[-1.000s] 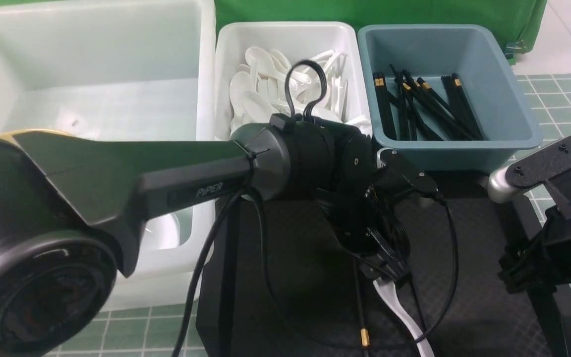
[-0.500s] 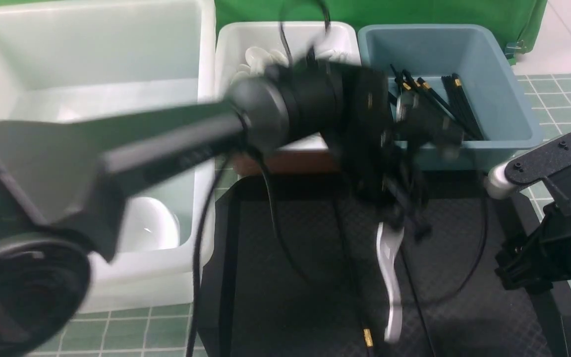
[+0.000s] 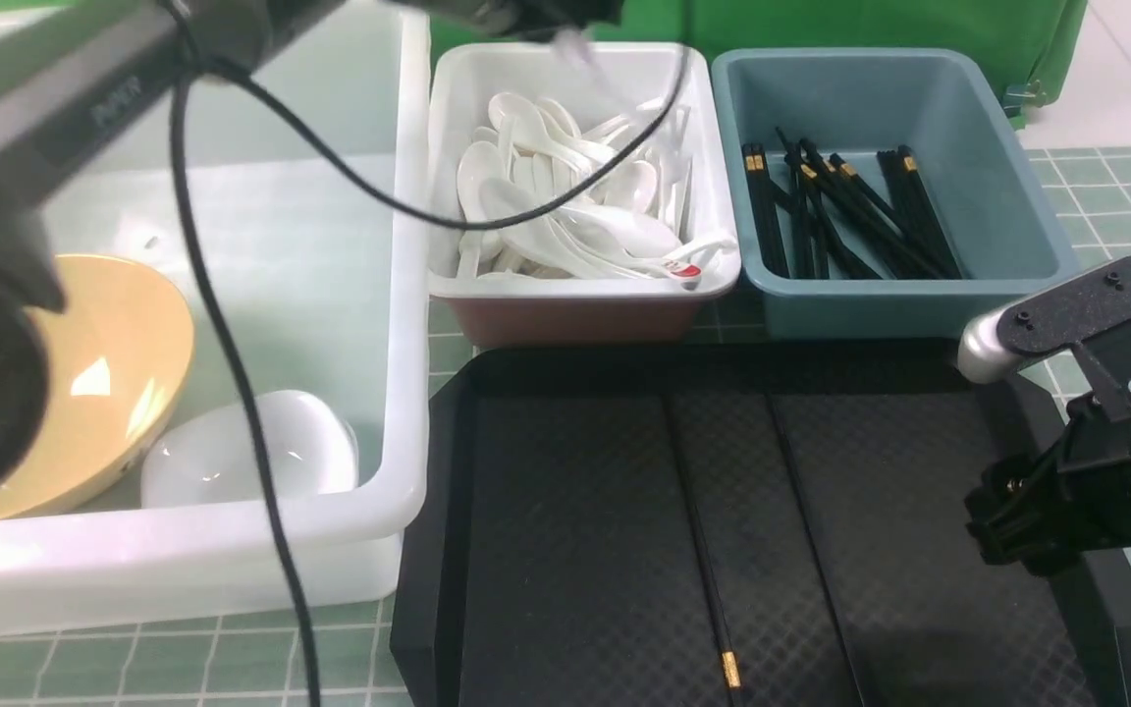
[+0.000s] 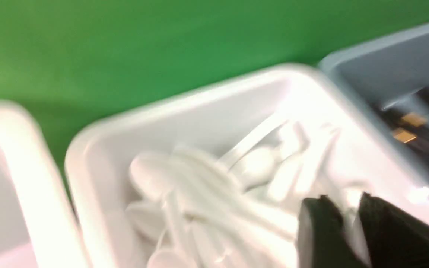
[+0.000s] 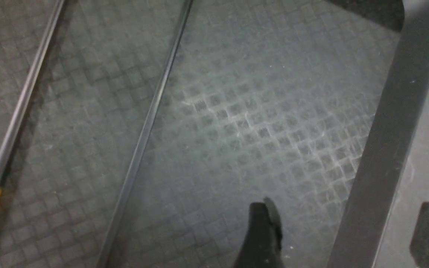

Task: On blue table put chopsticks spoon bowls plates into blue grey white boxes.
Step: 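Pick up a white spoon from the spoon tray with the left gripper, then grasp the chopsticks with the right gripper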

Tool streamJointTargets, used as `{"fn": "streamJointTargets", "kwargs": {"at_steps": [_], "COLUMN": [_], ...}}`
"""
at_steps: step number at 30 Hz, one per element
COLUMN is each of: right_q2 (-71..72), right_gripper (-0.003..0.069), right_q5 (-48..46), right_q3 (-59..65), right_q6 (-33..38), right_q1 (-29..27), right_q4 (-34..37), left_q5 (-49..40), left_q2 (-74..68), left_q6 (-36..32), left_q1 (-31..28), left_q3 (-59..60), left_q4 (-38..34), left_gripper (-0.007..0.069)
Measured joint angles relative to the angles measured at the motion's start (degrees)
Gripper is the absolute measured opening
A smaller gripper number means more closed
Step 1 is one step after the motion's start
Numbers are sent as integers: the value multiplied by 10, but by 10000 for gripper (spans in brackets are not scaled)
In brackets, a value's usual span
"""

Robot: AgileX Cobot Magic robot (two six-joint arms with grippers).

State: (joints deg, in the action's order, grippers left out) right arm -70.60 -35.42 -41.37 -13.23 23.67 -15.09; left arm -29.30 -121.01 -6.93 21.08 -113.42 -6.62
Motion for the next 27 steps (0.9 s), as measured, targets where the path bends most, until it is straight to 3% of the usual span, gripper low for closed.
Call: {"fn": "streamJointTargets", "kwargs": {"at_steps": [5, 7, 10, 12, 15, 19, 21, 26, 27], "right_q2": [0, -2, -16, -41, -84, -144, -195, -257, -265], "right_gripper": [538, 538, 537, 532, 516, 487, 456, 423, 421], "right_q5": [9, 15, 15, 22, 68, 120, 108, 39, 24], "right_q3": [0, 0, 1, 3, 4, -7, -37, -86, -102], "right_q6": [0, 1, 34, 78, 108, 119, 126, 132, 126], "right_q1": [0, 0, 0, 0, 0, 0, 0, 0, 1], "right_q4": [15, 33, 83, 134, 191, 218, 222, 223, 222], "left_q5": [-77, -151, -260, -326, -356, -336, -291, -198, -156], "left_q2": [-12, 2, 50, 99, 189, 291, 391, 568, 648], "left_q6": [3, -1, -5, -16, -59, -99, -111, -114, -102], "left_q1": [1, 3, 5, 7, 22, 59, 94, 115, 113], "left_q3": [-2, -10, -19, -16, 20, 102, 206, 400, 490], "left_q4": [3, 9, 14, 2, -49, -111, -131, -115, -93], "left_gripper": [343, 375, 328, 217, 52, 2, 2, 2, 3]}}
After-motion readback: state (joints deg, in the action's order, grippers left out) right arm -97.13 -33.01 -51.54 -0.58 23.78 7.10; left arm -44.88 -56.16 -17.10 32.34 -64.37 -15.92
